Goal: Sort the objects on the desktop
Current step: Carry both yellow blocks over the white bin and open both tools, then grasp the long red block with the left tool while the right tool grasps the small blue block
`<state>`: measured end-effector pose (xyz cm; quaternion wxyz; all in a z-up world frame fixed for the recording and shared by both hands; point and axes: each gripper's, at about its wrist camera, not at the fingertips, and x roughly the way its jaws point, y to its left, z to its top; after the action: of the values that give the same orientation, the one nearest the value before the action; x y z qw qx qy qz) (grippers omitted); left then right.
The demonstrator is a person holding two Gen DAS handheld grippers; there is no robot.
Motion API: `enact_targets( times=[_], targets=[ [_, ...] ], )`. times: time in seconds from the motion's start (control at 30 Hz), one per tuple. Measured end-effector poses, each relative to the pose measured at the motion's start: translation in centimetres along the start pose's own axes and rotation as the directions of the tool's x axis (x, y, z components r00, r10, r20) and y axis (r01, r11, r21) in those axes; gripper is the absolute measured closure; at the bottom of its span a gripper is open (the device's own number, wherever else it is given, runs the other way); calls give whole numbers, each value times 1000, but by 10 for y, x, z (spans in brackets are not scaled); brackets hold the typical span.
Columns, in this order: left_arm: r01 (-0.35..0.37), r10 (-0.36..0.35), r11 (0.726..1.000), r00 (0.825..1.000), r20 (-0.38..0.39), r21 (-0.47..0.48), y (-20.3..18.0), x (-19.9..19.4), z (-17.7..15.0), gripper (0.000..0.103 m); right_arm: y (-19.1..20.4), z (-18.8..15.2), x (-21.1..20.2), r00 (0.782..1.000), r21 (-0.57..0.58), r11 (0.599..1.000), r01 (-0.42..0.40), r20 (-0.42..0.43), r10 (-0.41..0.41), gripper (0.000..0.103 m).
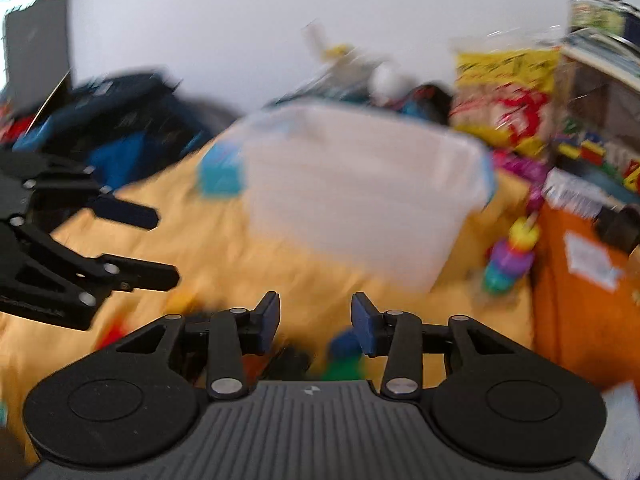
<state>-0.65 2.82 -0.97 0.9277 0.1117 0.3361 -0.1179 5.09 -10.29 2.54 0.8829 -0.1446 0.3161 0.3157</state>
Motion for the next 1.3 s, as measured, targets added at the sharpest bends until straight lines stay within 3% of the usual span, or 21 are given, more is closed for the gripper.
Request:
enact_targets(
  times=[0.1, 0.27, 0.43, 0.57, 0.63, 0.73, 0.9, 1.07, 1.17, 1.3],
  targets=[
    [56, -55, 998, 995, -81, 16, -17, -3, -31, 44, 26, -30, -5, 995, -23, 997, -68, -72, 66, 60],
    [49, -48, 999, 986, -162, 5, -29, 0, -58, 48, 39, -64, 0, 977, 85, 989, -120, -168, 133, 62],
    [-61, 53, 997, 987, -154, -46, -14, 0, -56, 48, 18, -62, -9, 992, 156, 987, 49, -126, -29, 63],
    [-158, 150, 987, 965, -215, -18, -11, 13, -63, 49, 1, -58, 5, 981, 160, 978, 133, -162, -107, 54],
    [-174, 157, 983, 959, -234, -51, -4, 11, -66, 60, 0, -60, 14, 975, 153, 977, 150, -186, -120, 54],
    [-153, 108, 975, 960, -257, -163, 16, 7, -73, 73, 0, -69, 16, 968, 155, 974, 167, -211, -133, 54],
    [-83, 8, 946, 973, -231, -315, 36, -5, -79, 76, -1, -75, 16, 963, 151, 972, 178, -231, -141, 57],
    [22, -79, 937, 986, -148, -349, 29, -27, -59, 76, 17, -63, -6, 991, 88, 991, 102, -99, -93, 54],
    [178, -233, 914, 966, -114, -364, 17, -29, -50, 75, 25, -62, -2, 995, 82, 996, -20, -99, 29, 55],
    [295, -347, 908, 927, -140, -297, -7, -14, -50, 75, 27, -66, 18, 986, 131, 989, -66, -142, 85, 56]
  ],
)
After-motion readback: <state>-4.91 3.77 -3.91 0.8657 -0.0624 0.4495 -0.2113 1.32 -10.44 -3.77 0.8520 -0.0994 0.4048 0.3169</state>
